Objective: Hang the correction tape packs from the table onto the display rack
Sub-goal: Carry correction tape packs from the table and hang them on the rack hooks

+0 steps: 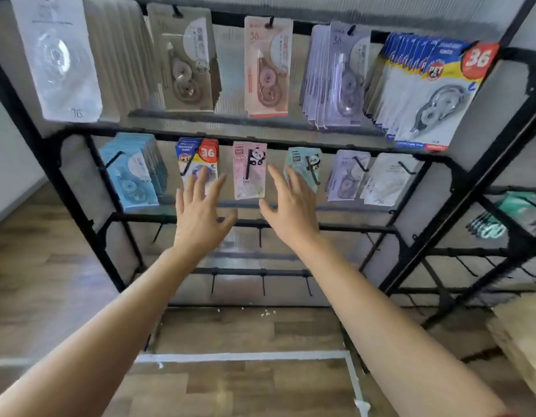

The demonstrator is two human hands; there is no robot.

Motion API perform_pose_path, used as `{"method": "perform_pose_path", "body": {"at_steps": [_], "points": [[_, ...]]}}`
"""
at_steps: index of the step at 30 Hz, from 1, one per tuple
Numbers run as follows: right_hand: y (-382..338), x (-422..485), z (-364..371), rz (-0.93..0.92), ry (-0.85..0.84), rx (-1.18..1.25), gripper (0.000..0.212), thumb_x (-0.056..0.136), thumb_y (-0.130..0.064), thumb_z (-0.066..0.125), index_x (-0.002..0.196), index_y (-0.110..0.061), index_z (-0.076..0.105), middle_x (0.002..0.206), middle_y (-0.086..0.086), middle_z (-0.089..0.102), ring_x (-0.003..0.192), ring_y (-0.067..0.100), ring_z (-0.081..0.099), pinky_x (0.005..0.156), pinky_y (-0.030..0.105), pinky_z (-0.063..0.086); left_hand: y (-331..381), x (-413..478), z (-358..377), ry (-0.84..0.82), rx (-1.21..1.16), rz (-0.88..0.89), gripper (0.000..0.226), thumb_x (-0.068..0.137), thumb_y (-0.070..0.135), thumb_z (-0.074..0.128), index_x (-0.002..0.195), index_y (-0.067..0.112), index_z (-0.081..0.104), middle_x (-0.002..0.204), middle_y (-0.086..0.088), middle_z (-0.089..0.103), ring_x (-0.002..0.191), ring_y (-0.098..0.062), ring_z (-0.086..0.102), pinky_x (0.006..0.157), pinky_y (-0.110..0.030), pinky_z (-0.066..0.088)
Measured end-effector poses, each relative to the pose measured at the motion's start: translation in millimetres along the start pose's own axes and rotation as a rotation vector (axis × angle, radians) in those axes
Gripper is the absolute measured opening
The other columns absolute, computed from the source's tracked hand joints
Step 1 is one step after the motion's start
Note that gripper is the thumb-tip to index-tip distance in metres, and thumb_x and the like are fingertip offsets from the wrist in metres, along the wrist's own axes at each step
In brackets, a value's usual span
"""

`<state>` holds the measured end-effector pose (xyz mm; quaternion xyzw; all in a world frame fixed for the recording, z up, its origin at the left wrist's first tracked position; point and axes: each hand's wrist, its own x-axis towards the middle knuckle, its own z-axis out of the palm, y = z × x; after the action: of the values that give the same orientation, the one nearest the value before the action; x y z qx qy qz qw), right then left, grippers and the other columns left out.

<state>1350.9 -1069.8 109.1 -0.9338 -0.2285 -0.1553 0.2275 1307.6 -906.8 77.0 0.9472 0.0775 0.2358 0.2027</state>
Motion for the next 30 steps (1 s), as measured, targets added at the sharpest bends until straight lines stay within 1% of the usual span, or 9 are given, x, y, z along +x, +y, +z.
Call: {"method": "perform_pose_path", "body": {"at_steps": [3,7,10,13,16,20,24,25,30], "points": [[6,-41,8,-0.023,-0.078,0.024,0.062,0.094,-0.032,0.053,0.149,-0.021,0.026,0.156,0.013,0.019,0.143,0.029,0.018,0.114,0.044,0.017,3,-45,7,-0.012,0.004,-0.059,0.068,0.090,0.034,0.059,0.150,0.025,0.027,0.160,-0.006,0.008,0.147,-0.027,0.003,0.117,-0.045,0.002],[13,-99,15,-0.015,-0.157,0.091,0.062,0.094,-0.033,0.054,0.149,-0.020,0.028,0.156,0.012,0.020,0.143,0.028,0.017,0.112,0.042,0.017,7,-114,14,-0.061,0.032,-0.160,0.068,0.091,0.036,0.058,0.150,0.026,0.026,0.160,-0.008,0.007,0.147,-0.028,0.003,0.117,-0.045,0.000],[11,-144,20,-0.021,-0.231,0.117,0.062,0.094,-0.032,0.054,0.149,-0.020,0.027,0.155,0.013,0.020,0.142,0.028,0.018,0.113,0.044,0.019,6,-170,12,-0.087,0.066,-0.252,0.068,0.091,0.036,0.058,0.150,0.026,0.026,0.160,-0.008,0.007,0.147,-0.028,0.003,0.117,-0.045,0.000],[1,-185,27,-0.029,-0.385,0.069,0.065,0.093,-0.037,0.053,0.149,-0.021,0.023,0.155,0.012,0.020,0.141,0.030,0.020,0.112,0.045,0.020,2,-229,4,-0.109,0.092,-0.353,0.068,0.091,0.037,0.058,0.150,0.027,0.025,0.160,-0.007,0.007,0.147,-0.027,0.003,0.117,-0.044,0.000],[-20,-222,38,-0.082,-0.554,0.003,0.070,0.092,-0.042,0.053,0.150,-0.023,0.019,0.155,0.011,0.019,0.140,0.031,0.019,0.111,0.046,0.019,-8,-289,-14,-0.137,0.106,-0.480,0.067,0.092,0.040,0.056,0.150,0.029,0.024,0.160,-0.005,0.007,0.147,-0.027,0.002,0.117,-0.044,-0.001],[-67,-268,53,-0.158,-0.698,0.004,0.071,0.092,-0.042,0.051,0.151,-0.025,0.015,0.157,0.011,0.013,0.142,0.032,0.012,0.113,0.051,0.012,-33,-366,-51,-0.159,0.126,-0.689,0.066,0.092,0.044,0.054,0.149,0.033,0.023,0.161,-0.001,0.002,0.147,-0.024,-0.003,0.116,-0.052,0.000],[-134,-310,74,-0.264,-0.767,-0.001,0.072,0.091,-0.044,0.052,0.150,-0.026,0.015,0.157,0.011,0.013,0.143,0.032,0.011,0.113,0.050,0.011,-71,-439,-99,-0.105,0.109,-0.885,0.066,0.092,0.045,0.054,0.149,0.034,0.024,0.161,0.003,0.000,0.147,-0.022,-0.005,0.115,-0.057,0.003],[-148,-318,78,-0.277,-0.785,0.013,0.072,0.091,-0.044,0.052,0.150,-0.027,0.015,0.157,0.011,0.013,0.143,0.033,0.012,0.113,0.050,0.012,-78,-452,-108,-0.095,0.115,-0.914,0.066,0.092,0.045,0.055,0.149,0.034,0.024,0.161,0.003,0.000,0.147,-0.022,-0.005,0.114,-0.057,0.004],[-268,-386,103,-0.386,-0.885,0.086,0.076,0.090,-0.042,0.054,0.151,-0.026,0.011,0.153,0.012,0.022,0.138,0.035,0.023,0.112,0.048,0.019,-131,-557,-183,-0.041,0.126,-1.085,0.067,0.091,0.044,0.056,0.149,0.035,0.024,0.161,0.003,0.001,0.147,-0.023,-0.002,0.113,-0.061,0.009]]}}
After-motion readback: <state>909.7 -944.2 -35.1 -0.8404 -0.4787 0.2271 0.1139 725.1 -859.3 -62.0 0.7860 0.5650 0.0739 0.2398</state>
